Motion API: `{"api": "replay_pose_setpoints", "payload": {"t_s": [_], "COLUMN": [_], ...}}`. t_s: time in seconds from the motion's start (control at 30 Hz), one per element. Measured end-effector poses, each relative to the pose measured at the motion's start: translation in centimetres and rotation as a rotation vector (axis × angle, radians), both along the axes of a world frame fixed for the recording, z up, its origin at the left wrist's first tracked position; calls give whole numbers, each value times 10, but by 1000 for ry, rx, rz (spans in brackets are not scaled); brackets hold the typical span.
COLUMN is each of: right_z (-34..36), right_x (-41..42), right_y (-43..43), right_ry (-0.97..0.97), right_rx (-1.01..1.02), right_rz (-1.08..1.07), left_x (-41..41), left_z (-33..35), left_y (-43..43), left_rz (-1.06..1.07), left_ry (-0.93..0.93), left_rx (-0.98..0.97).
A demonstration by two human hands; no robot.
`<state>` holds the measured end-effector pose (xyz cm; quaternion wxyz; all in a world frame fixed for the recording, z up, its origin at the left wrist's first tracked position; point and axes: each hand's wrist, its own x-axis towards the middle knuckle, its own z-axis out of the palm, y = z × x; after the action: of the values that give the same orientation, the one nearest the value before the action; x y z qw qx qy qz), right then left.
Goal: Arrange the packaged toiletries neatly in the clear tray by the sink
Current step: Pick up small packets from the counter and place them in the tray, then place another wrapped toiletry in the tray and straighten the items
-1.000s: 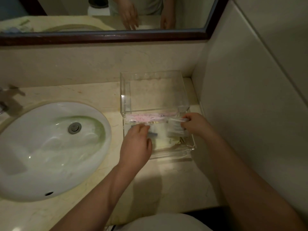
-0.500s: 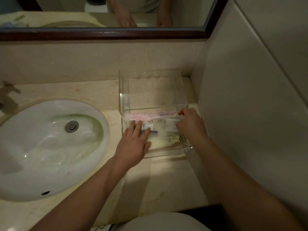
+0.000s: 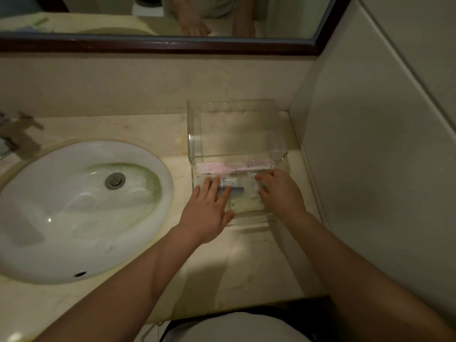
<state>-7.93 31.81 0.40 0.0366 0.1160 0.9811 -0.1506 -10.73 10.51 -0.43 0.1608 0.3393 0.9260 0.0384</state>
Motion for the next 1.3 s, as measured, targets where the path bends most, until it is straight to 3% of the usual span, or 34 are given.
{"api": "replay_pose_setpoints", "payload": {"t_s": [0.17,0.4,0.63,0.83,1.1,1.3], "right_z": [0,21,30,30,24,14], "right_x": [4,1,-23,-52,-93,-113], "right_y": [-9,-58,-213,-359,-573,-651], "right_ry": [1,171,176,102,-63,-216], "right_rx": [3,-117,-319,-352,-339,-168], "right_rz": [41,109,426,613,626,579], "left_x": [-3,11,43,37,7,-18], "left_z": [1,21,44,52,25,11], "left_y": [3,-36,-190,-337,-538,-588], "left_rz": [-14,164,720,939,1296,1374], "left_ry": [-13,23,70,161,136,-63], "left_rx": [-48,176,322,415,335,234]}}
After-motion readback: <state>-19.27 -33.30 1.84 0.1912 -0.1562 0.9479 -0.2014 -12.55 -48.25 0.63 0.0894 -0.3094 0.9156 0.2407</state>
